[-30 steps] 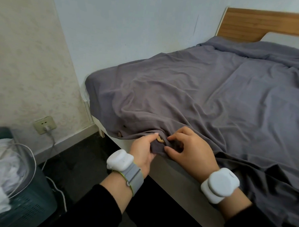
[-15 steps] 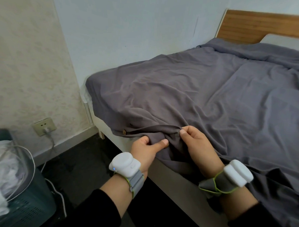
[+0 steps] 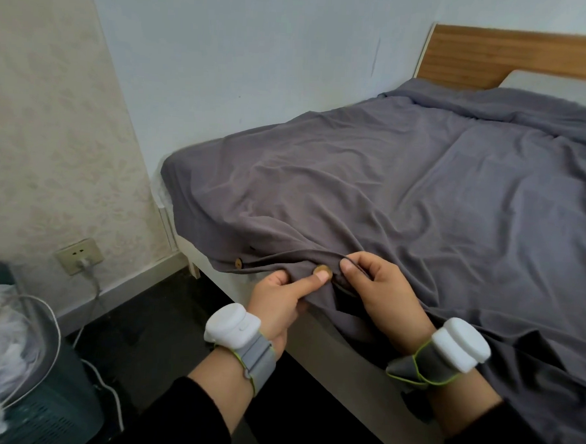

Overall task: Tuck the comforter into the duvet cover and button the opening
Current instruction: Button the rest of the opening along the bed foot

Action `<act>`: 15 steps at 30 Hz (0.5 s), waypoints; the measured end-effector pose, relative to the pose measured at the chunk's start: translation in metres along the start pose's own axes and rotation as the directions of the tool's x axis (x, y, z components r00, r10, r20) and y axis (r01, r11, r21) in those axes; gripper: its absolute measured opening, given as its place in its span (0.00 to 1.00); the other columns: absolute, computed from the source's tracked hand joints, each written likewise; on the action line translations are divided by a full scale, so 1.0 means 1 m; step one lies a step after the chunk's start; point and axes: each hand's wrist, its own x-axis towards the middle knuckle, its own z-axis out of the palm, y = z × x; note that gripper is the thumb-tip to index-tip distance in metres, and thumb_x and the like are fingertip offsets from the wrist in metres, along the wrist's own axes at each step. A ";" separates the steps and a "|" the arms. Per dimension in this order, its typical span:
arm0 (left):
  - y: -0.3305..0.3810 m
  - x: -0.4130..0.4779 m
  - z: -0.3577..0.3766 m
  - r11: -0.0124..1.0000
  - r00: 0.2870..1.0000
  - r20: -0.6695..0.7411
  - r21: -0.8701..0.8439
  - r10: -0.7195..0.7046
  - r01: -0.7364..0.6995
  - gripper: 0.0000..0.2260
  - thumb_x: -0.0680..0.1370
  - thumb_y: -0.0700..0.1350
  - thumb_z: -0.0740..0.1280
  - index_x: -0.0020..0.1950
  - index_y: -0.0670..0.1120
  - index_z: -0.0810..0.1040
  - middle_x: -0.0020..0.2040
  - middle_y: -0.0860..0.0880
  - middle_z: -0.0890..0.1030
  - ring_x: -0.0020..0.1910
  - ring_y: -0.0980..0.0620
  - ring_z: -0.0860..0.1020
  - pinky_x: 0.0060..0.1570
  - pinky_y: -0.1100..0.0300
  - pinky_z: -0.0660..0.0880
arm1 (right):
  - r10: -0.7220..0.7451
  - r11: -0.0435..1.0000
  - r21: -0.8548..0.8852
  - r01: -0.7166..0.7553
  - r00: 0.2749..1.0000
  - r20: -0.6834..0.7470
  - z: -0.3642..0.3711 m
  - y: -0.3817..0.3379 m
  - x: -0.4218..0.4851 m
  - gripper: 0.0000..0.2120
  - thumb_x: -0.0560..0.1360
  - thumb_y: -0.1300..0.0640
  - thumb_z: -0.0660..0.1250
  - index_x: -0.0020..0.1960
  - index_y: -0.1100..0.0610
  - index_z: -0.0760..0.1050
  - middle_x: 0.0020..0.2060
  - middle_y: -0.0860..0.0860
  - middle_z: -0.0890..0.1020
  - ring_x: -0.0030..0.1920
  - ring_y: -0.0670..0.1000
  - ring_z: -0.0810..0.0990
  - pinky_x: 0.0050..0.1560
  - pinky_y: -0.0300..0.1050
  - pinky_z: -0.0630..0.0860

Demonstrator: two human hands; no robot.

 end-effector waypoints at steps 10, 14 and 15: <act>-0.001 -0.002 0.009 0.998 1.000 0.001 -0.061 -0.022 0.022 0.06 0.70 0.31 0.70 0.44 0.40 0.81 0.37 0.47 0.86 0.36 0.55 0.84 0.37 0.65 0.81 | -0.110 0.992 0.059 0.111 0.994 -0.020 -0.003 0.002 -0.003 0.08 0.80 0.60 0.59 0.45 0.59 0.76 0.35 0.48 0.77 0.38 0.43 0.73 0.45 0.41 0.71; 0.000 -0.002 0.009 0.994 1.000 0.003 -0.107 -0.027 0.028 0.06 0.71 0.32 0.69 0.47 0.38 0.81 0.38 0.46 0.86 0.36 0.55 0.84 0.38 0.65 0.81 | -0.145 0.987 0.075 0.144 0.989 0.014 -0.004 0.001 -0.005 0.08 0.79 0.60 0.61 0.46 0.56 0.79 0.38 0.49 0.82 0.41 0.42 0.77 0.47 0.35 0.73; 0.001 -0.002 0.008 0.992 0.999 0.011 -0.118 -0.031 0.032 0.07 0.72 0.32 0.69 0.48 0.38 0.81 0.38 0.46 0.86 0.36 0.55 0.84 0.38 0.65 0.81 | -0.152 0.985 0.081 0.151 0.988 0.013 -0.005 0.000 -0.006 0.08 0.78 0.60 0.63 0.46 0.55 0.81 0.39 0.48 0.83 0.41 0.41 0.78 0.47 0.33 0.74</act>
